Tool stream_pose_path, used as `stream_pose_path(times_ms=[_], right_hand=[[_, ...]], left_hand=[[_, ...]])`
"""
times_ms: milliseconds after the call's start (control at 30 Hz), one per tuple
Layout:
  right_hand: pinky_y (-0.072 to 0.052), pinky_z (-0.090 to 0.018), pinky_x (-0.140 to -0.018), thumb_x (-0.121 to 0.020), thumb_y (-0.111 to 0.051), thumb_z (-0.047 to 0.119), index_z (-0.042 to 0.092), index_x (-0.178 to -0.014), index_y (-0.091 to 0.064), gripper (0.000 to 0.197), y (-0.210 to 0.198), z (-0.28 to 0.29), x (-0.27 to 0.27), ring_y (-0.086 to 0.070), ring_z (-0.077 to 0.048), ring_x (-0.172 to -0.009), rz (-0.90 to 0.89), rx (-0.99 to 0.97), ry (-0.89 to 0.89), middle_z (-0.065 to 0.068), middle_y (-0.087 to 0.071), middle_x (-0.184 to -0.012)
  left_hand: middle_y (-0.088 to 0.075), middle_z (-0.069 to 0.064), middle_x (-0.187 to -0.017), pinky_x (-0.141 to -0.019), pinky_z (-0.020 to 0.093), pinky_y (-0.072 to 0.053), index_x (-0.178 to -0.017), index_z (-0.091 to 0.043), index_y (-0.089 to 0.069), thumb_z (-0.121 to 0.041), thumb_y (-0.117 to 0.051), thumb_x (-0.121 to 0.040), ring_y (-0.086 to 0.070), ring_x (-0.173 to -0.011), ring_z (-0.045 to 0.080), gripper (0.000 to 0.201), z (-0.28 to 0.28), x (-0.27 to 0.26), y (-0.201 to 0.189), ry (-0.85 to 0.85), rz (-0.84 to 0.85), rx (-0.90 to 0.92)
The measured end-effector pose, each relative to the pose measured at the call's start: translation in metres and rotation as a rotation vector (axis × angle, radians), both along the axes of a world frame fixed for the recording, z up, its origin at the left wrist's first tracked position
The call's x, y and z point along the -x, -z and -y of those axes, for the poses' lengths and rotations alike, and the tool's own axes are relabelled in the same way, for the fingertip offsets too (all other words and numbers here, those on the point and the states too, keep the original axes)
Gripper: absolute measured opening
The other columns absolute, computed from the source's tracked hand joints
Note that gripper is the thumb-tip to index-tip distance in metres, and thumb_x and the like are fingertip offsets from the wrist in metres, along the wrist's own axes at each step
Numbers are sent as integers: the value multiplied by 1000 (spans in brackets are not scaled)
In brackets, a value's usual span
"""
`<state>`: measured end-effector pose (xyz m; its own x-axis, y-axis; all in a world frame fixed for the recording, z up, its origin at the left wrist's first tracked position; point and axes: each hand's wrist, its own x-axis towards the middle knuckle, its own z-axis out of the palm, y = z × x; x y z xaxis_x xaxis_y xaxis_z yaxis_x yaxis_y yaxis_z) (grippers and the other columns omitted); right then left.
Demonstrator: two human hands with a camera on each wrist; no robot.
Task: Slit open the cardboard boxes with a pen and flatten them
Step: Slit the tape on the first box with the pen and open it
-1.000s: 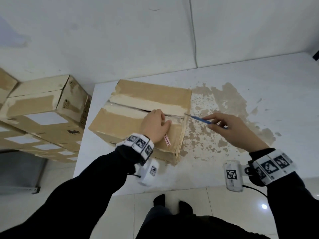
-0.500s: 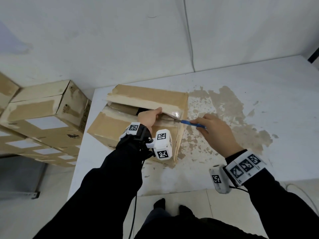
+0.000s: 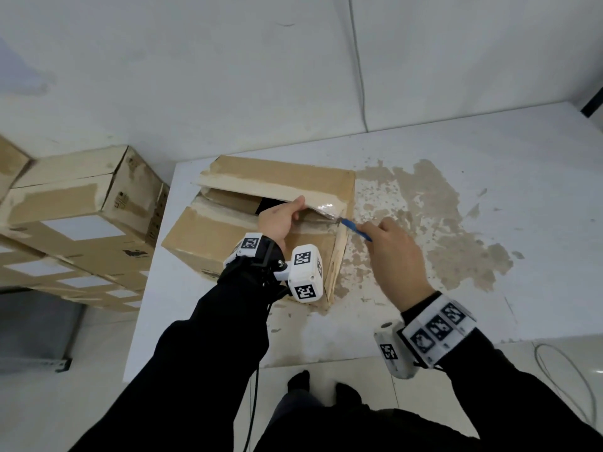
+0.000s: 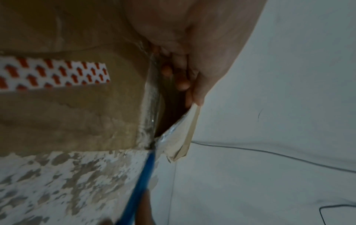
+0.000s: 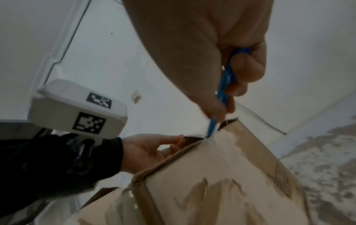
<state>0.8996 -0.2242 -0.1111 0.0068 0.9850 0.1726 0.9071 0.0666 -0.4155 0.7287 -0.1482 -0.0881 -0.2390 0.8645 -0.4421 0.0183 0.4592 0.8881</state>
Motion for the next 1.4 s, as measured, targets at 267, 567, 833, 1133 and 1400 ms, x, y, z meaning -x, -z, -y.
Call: stream_pose_path(times_ms=[267, 567, 833, 1133, 1400], right_hand=[[-35, -25, -45, -92, -51, 3, 13, -115, -61, 26, 0, -16, -6, -44, -19, -60, -34, -39, 148, -5, -48, -83], [-39, -30, -67, -90, -51, -2, 8, -128, -52, 40, 87, 1, -96, -51, -25, -77, -279, 272, 347, -18, -57, -106], [-39, -47, -89, -84, -61, 2, 2, -117, -58, 32, 113, 19, -75, -46, -40, -109, -140, 190, 310, -21, -53, -116], [-39, -25, -81, -95, -48, 19, 9, -105, -67, 24, 33, -22, 13, -51, -18, -93, -261, -188, -333, -5, -57, -99], [-38, -42, -107, -96, -49, 17, 3, -135, -49, 41, 12, -41, 17, -43, -30, -129, -99, -247, -351, -17, -48, -138]], left_hand=[[-48, -3, -63, -66, 23, -34, -64, -17, -62, -24, -67, -88, -40, -61, 11, 26, 0, 3, -1, 45, 11, -7], [-68, -1, -98, -99, 35, -41, -86, -17, -71, -40, -53, -94, -57, -106, 20, 30, -10, 8, 8, 235, -349, -153], [-68, -2, -87, -114, 44, -15, -95, -21, -68, -53, -24, -99, -60, -98, 22, 54, -12, 31, -19, 762, -1250, -212], [-63, -4, -76, -64, 29, -45, -80, -23, -65, -42, -47, -87, -58, -74, 17, 27, 49, 72, -111, 866, -1214, -259], [-39, 0, -131, -92, 33, -43, -139, -24, -36, -28, -64, -84, -40, -115, 18, 62, 112, 112, -41, 1026, -1218, -46]])
